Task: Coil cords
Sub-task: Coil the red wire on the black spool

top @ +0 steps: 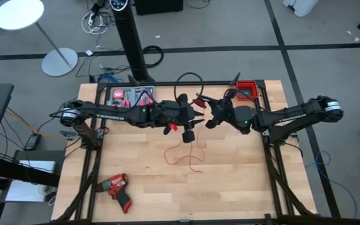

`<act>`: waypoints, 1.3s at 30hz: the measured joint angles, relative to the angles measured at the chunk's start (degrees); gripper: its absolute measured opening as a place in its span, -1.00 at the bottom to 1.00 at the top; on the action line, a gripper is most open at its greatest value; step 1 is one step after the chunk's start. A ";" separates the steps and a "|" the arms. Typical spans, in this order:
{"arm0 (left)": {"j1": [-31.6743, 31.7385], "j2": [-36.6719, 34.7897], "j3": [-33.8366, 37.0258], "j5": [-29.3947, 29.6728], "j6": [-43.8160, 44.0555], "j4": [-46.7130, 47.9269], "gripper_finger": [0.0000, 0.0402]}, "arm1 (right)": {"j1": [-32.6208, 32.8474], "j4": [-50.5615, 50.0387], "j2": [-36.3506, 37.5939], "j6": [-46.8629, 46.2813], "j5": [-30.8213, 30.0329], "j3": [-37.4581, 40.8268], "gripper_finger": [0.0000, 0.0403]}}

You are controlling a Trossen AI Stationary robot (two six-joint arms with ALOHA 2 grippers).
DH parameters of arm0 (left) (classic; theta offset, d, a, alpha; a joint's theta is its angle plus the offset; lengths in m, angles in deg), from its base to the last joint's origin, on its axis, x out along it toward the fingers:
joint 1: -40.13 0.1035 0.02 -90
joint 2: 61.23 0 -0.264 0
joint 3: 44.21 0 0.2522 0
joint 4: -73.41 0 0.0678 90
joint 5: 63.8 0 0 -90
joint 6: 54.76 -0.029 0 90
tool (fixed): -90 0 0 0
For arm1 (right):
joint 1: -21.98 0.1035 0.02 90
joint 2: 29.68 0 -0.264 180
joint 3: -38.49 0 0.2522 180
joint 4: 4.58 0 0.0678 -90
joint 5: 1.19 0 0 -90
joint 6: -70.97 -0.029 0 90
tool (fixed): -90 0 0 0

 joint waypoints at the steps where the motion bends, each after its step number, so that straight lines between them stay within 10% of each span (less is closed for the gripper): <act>1: -0.08 0.00 0.00 0.04 0.00 -0.02 -0.49 | 0.00 0.12 0.00 -0.19 0.04 0.00 -1.00; 39: 0.56 4.09 0.07 1.67 -8.22 -2.92 -1.00 | 0.85 1.82 0.73 -3.20 1.62 0.00 -1.00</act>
